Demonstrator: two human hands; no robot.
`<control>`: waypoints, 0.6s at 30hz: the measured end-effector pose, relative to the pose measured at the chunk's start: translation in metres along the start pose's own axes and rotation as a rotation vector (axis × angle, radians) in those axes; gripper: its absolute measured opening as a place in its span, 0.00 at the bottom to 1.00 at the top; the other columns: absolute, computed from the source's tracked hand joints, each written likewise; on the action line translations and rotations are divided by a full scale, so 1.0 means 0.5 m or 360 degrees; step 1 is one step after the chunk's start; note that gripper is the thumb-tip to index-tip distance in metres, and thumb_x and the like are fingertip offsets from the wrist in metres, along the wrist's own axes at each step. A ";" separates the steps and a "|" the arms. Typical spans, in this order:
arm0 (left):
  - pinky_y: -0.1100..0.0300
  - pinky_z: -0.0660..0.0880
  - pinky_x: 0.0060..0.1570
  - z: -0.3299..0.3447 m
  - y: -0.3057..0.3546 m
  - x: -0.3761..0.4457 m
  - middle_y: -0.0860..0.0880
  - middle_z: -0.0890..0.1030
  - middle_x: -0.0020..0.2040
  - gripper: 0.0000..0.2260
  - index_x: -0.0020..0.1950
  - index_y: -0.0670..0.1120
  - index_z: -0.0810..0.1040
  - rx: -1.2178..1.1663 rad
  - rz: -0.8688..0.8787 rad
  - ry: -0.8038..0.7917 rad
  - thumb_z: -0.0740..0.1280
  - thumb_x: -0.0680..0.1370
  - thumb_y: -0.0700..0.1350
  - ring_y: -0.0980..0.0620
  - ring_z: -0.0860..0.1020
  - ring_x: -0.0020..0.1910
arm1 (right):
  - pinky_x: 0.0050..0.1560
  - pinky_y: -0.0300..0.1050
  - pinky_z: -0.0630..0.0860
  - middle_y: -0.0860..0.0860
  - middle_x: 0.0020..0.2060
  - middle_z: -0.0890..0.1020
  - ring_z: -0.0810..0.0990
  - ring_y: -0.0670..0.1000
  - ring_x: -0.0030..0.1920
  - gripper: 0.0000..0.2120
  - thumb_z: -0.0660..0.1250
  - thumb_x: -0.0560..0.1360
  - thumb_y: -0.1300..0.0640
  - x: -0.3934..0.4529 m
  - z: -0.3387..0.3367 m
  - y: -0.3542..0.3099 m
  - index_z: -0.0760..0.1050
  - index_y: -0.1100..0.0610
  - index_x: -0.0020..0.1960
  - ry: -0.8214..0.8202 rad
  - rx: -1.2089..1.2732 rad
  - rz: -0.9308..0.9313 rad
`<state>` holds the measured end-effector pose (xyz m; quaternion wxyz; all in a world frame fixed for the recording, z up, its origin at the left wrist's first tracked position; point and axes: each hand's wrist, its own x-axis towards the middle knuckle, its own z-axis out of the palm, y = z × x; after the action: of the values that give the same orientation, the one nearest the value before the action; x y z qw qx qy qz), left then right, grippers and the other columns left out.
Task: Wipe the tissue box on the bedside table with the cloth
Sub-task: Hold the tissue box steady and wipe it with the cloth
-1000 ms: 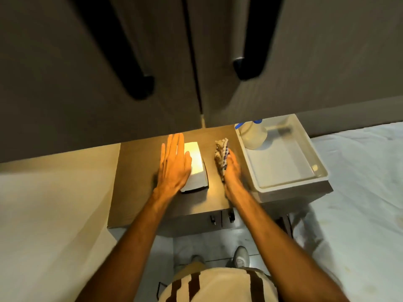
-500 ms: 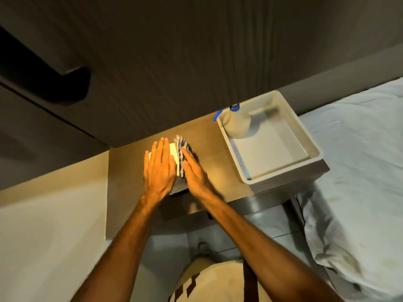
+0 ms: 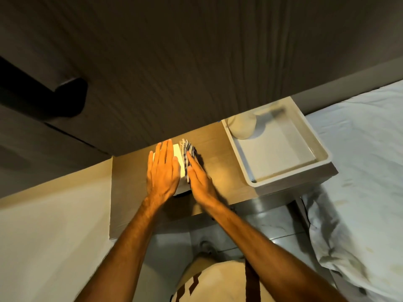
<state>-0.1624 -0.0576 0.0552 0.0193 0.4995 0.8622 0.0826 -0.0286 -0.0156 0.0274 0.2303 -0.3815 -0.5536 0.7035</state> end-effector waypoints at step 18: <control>0.47 0.50 0.80 -0.005 0.006 -0.007 0.41 0.69 0.79 0.26 0.81 0.44 0.59 0.0034 0.0072 0.0076 0.42 0.86 0.54 0.41 0.66 0.79 | 0.66 0.35 0.73 0.55 0.76 0.71 0.73 0.53 0.75 0.23 0.55 0.87 0.52 0.027 -0.011 -0.041 0.62 0.50 0.81 -0.0141 0.0038 -0.0031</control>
<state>-0.1582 -0.0596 0.0577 -0.0085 0.5168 0.8518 0.0857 -0.0346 0.0036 0.0425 0.2170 -0.3419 -0.5584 0.7240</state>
